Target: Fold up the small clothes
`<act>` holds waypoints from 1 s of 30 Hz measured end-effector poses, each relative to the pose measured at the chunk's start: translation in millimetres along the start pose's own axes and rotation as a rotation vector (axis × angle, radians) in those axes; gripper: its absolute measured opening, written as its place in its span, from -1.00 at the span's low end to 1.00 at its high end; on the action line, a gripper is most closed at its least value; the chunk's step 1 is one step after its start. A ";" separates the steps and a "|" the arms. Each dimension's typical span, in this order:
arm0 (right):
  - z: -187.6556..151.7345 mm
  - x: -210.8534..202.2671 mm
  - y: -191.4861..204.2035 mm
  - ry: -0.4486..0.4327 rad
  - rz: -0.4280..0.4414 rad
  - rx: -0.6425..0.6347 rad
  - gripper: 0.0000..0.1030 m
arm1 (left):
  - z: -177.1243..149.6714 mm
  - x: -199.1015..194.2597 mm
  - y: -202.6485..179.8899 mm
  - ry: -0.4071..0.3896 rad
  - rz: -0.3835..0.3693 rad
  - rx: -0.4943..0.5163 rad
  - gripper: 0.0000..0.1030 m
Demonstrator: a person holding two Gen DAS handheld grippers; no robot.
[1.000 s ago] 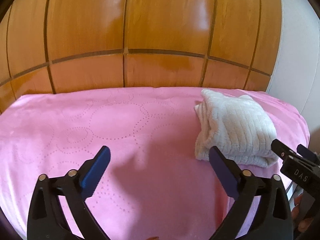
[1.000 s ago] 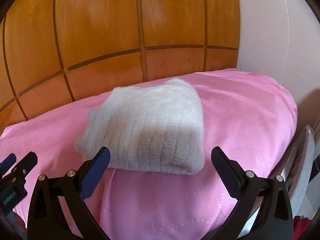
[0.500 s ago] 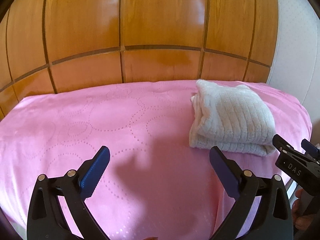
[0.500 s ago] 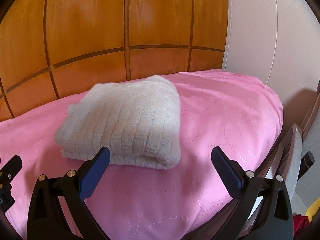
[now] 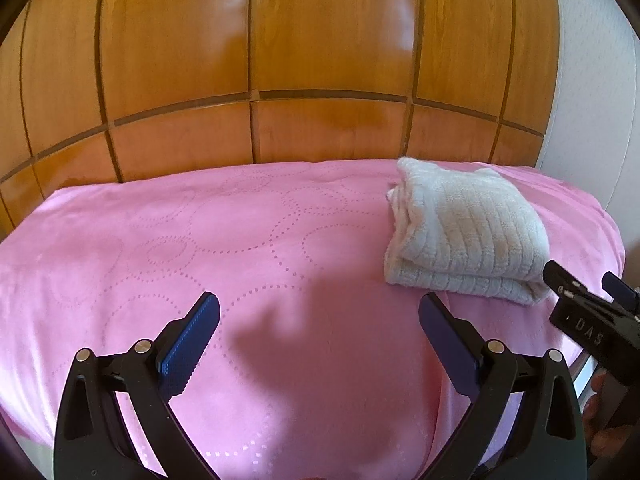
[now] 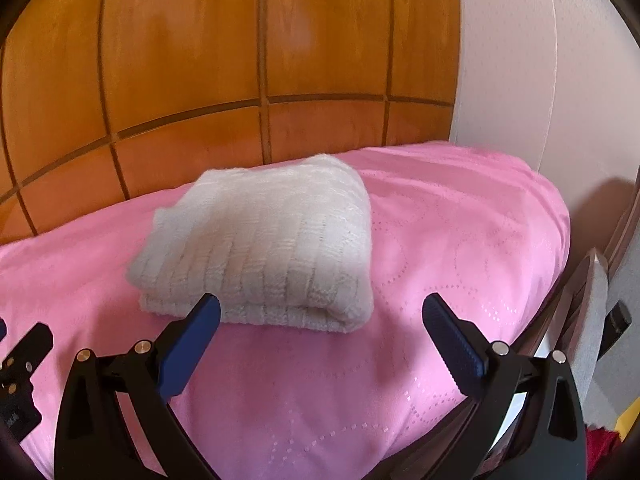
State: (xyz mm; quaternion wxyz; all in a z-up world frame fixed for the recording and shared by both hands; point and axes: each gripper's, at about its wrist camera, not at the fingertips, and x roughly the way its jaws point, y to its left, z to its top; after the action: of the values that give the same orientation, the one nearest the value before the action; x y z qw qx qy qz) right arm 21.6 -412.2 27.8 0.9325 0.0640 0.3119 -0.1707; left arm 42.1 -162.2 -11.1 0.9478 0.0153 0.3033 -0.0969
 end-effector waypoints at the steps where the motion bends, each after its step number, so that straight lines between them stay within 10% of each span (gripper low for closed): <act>1: -0.7 -1.6 2.3 0.002 0.008 -0.004 0.96 | -0.5 -0.9 0.4 -0.001 0.002 -0.002 0.92; 30: -12.3 5.6 0.7 0.004 0.044 0.014 0.96 | -6.4 6.3 3.7 0.024 0.022 -0.006 0.92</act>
State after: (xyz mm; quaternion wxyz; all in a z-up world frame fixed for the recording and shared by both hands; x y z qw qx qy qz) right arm 19.1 -410.3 14.7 0.9349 0.0778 0.3111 -0.1521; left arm 44.2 -159.1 -20.1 0.9452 0.0167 0.3146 -0.0853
